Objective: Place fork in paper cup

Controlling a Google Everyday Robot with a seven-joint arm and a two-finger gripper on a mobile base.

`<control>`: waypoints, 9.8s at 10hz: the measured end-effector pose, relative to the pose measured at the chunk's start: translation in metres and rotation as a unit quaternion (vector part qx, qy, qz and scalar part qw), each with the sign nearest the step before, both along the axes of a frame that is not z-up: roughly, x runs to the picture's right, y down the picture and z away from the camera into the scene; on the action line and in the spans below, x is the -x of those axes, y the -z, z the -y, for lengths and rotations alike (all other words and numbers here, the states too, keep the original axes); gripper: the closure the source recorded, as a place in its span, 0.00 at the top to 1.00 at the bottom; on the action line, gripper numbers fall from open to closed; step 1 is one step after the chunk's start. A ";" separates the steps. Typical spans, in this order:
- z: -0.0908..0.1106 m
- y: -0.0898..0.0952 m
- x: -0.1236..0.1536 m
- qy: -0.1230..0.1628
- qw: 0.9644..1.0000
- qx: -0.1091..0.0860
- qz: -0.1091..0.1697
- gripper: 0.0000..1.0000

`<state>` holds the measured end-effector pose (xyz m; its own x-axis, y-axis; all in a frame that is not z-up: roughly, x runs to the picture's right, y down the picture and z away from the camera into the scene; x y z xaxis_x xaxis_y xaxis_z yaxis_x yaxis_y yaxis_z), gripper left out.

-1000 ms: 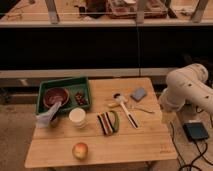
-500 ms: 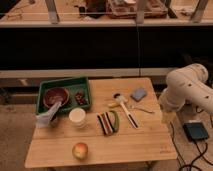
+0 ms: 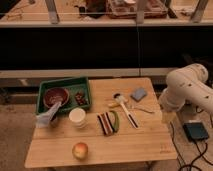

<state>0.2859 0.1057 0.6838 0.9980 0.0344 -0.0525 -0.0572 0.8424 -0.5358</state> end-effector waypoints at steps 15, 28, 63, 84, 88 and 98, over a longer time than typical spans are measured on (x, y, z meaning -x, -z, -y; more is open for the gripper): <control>0.031 -0.126 0.051 -0.113 0.992 -0.028 0.044 0.65; -0.012 -0.229 0.074 -0.128 0.990 0.039 0.041 0.65; 0.107 0.003 0.216 -0.132 0.889 0.109 0.424 0.00; 0.038 -0.019 0.442 -0.302 0.769 0.111 0.552 0.00; 0.035 -0.011 0.457 -0.302 0.757 0.133 0.565 0.00; 0.000 -0.055 0.437 -0.323 0.738 0.181 0.564 0.22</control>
<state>-0.1508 0.1057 0.7390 0.1950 0.7090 0.6777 0.2701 0.6254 -0.7320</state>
